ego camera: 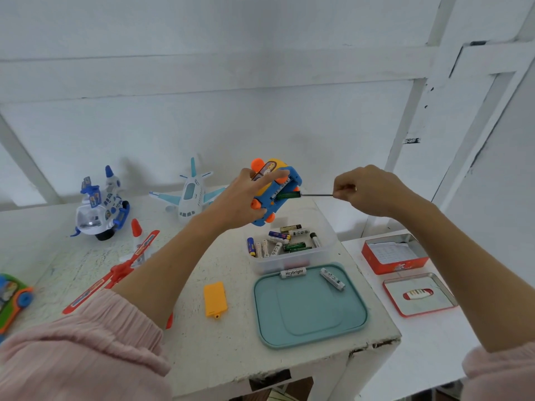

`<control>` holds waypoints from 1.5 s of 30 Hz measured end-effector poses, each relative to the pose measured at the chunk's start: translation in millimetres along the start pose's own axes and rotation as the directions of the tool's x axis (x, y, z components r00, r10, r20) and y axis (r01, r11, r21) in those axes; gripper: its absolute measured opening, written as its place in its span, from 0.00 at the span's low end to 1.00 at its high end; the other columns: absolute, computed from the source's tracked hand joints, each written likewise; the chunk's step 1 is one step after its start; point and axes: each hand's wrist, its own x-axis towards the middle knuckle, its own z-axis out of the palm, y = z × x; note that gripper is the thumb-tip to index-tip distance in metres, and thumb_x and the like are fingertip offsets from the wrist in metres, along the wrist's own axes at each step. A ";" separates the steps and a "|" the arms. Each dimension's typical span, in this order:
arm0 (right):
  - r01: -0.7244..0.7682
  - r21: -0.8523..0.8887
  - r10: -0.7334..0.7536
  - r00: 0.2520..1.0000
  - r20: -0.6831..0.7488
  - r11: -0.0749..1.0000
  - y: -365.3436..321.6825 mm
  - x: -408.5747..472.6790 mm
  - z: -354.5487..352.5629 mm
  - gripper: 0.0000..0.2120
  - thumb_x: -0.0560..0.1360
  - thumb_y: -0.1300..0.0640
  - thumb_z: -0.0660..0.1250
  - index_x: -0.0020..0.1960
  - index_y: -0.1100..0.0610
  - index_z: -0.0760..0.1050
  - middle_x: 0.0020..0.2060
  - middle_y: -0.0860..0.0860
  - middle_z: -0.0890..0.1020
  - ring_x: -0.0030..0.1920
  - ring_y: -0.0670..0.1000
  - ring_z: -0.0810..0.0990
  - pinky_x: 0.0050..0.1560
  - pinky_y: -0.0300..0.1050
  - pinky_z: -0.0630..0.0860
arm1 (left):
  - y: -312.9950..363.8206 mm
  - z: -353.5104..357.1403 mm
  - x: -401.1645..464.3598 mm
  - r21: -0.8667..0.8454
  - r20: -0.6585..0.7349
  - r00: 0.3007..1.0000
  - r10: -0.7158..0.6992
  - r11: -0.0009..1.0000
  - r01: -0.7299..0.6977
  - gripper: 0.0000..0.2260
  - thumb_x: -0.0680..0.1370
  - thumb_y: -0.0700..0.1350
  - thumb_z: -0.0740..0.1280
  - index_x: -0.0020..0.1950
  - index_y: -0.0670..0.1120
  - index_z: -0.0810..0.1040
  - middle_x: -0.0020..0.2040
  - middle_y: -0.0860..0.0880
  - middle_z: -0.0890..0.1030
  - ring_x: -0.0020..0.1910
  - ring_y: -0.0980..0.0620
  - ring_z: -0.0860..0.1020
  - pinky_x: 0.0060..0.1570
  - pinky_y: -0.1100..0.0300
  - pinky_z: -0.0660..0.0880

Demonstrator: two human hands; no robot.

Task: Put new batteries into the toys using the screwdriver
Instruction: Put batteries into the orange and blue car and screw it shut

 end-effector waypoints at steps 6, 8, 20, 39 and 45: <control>-0.033 0.083 0.039 0.996 -0.083 0.996 -8.9 -1.8 9.5 0.08 0.79 0.54 0.58 0.49 0.53 0.76 0.40 0.48 0.77 0.42 0.50 0.73 0.42 0.42 0.66 | 4.1 -0.6 -0.8 -0.132 -0.060 0.994 -0.092 0.988 0.084 0.33 0.74 0.40 0.67 0.74 0.57 0.57 0.54 0.44 0.66 0.53 0.44 0.69 0.52 0.53 0.69; 0.002 0.151 0.018 0.991 -0.134 0.989 -19.2 -2.8 17.6 0.08 0.79 0.55 0.58 0.49 0.53 0.76 0.38 0.48 0.77 0.40 0.50 0.73 0.42 0.42 0.67 | 6.9 -1.3 -1.5 -0.202 -0.088 0.988 -0.125 0.974 0.105 0.34 0.74 0.40 0.68 0.75 0.58 0.57 0.53 0.43 0.67 0.51 0.45 0.70 0.50 0.55 0.68; 0.062 0.207 -0.022 0.981 -0.192 0.976 -38.4 -2.6 34.9 0.09 0.79 0.55 0.58 0.51 0.54 0.76 0.38 0.47 0.76 0.39 0.50 0.72 0.40 0.42 0.65 | 19.8 -0.7 -14.3 -0.390 -0.131 0.965 -0.225 0.907 0.159 0.35 0.72 0.42 0.70 0.72 0.64 0.57 0.56 0.41 0.72 0.52 0.44 0.76 0.53 0.49 0.76; 0.165 0.243 -0.050 0.907 -0.419 0.956 -36.0 -18.7 57.7 0.07 0.78 0.59 0.60 0.50 0.59 0.77 0.40 0.52 0.80 0.38 0.56 0.76 0.37 0.46 0.70 | 10.2 10.3 -20.6 -0.539 -0.155 0.959 -0.238 0.834 0.120 0.35 0.73 0.36 0.70 0.73 0.58 0.57 0.51 0.55 0.73 0.44 0.65 0.78 0.42 0.68 0.78; 0.087 0.173 -0.017 0.927 -0.374 0.981 -26.9 -2.1 35.4 0.09 0.80 0.57 0.56 0.51 0.56 0.75 0.43 0.50 0.79 0.43 0.54 0.75 0.39 0.43 0.65 | 15.0 6.9 -20.9 -0.417 -0.121 0.975 -0.188 0.901 0.122 0.36 0.73 0.40 0.70 0.67 0.69 0.55 0.57 0.42 0.71 0.50 0.44 0.76 0.52 0.45 0.77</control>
